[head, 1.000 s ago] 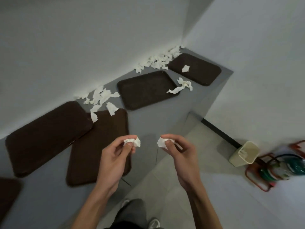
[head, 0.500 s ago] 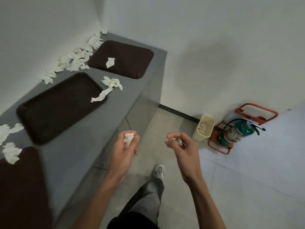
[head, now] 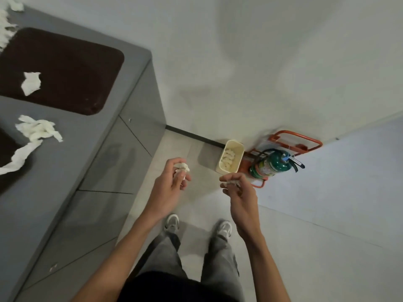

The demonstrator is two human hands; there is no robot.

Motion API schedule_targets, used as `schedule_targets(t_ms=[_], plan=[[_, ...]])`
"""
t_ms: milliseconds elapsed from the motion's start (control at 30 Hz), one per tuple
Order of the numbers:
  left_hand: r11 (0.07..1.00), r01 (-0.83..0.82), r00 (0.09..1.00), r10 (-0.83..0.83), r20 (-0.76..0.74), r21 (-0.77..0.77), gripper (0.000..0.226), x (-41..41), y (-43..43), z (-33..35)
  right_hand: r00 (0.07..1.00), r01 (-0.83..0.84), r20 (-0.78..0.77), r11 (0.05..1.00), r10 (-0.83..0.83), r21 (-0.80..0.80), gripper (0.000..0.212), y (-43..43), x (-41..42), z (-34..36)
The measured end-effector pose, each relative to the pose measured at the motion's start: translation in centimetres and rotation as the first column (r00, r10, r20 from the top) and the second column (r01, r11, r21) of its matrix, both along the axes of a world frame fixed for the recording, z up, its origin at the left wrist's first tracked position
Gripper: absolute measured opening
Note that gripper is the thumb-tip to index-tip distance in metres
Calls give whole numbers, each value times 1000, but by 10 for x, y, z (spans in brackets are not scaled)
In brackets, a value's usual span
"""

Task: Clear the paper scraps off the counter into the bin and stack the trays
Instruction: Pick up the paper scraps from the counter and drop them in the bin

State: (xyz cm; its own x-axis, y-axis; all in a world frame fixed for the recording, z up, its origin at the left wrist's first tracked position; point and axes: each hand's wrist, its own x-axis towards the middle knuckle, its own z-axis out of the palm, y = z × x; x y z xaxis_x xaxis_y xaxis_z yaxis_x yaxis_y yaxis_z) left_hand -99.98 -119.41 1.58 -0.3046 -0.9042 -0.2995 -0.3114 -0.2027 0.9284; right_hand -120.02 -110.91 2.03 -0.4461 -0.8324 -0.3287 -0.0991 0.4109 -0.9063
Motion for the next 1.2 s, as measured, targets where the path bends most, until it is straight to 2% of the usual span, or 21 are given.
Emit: schedule_targets(t_ms=[200,333,467,600,733,833,967,1100,1200], plan=[[992,-100,991,92,101,82,14,-86,-36,-59,1000,-14,-18,997,15,80,39,-41,-95,-71],[947,-278,954,252,164,162,15,-151,-50,-120,979,-121,-142,977,146,173,27,-73,-159,-153],[860,-449,887,397,236,242,10,-214,-55,-186,945,-181,-221,949,241,259,21,-98,-206,-228],[826,-494,863,426,274,273,18,-264,-59,-271,918,-241,-242,927,314,289,34,-122,-245,-310],[874,-398,890,296,346,278,33,-299,-70,-369,898,-256,-272,913,346,317,33,-149,-273,-399],[941,-229,899,108,424,248,28,-317,-81,-439,827,-328,-341,877,446,351,23,-171,-291,-464],[987,-34,828,-60,557,157,17,-344,-106,-520,714,-420,-415,819,564,390,16,-208,-309,-548],[965,132,700,-253,668,227,23,-371,-132,-591,566,-489,-456,725,687,485,21,-243,-314,-619],[918,247,658,-395,641,312,35,-386,-145,-638,482,-531,-412,631,774,565,27,-259,-317,-656]])
